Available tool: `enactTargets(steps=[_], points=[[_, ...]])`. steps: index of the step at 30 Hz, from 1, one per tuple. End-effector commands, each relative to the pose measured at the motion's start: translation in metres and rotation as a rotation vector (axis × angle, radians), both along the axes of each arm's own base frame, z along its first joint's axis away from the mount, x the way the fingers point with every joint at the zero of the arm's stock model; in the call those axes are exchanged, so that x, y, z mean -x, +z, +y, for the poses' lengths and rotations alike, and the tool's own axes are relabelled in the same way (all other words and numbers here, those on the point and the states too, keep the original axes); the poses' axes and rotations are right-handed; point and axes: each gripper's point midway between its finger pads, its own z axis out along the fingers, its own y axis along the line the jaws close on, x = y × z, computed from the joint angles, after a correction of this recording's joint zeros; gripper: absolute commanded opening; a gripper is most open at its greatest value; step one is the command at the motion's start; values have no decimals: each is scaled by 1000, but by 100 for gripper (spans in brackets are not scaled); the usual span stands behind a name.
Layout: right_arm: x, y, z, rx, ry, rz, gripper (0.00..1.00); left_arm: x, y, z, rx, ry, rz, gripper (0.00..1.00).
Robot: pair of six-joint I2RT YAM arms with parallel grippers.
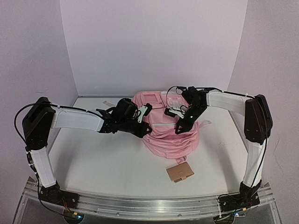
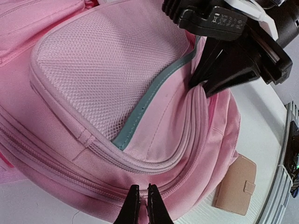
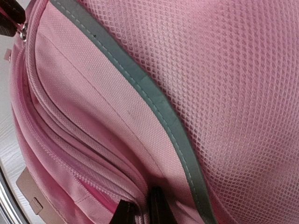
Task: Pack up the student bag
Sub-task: Zip the student bag at the center of the board.
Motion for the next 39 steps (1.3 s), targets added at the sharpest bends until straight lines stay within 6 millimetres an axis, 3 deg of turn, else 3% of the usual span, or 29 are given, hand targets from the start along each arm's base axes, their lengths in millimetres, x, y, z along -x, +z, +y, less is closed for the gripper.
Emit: enactTargets(steps=[1,4,8,10,13,16,20,26,34,39], points=[[-18,39,10,-121,-142,-23,32,3,19,1,52,58,-7,0],[-14,62,-1,-167,-192,-4,57,-13,18,17,56,146,13,0],[-18,75,-35,-208,-302,70,69,-22,23,34,71,210,14,0],[-21,68,-57,-217,-379,142,70,-22,25,35,70,217,9,0],[-20,41,-89,-230,-491,295,73,-22,28,36,82,221,9,0],[-3,13,-101,-236,-529,436,76,-18,32,33,96,206,11,0],[23,-3,-89,-295,-524,592,75,-8,34,21,97,167,7,0],[41,-19,-70,-359,-526,772,67,6,28,3,102,137,20,0],[56,-18,-27,-454,-458,910,53,29,28,-22,129,111,-10,0],[47,-25,-10,-465,-513,866,42,38,30,-31,146,137,-53,0]])
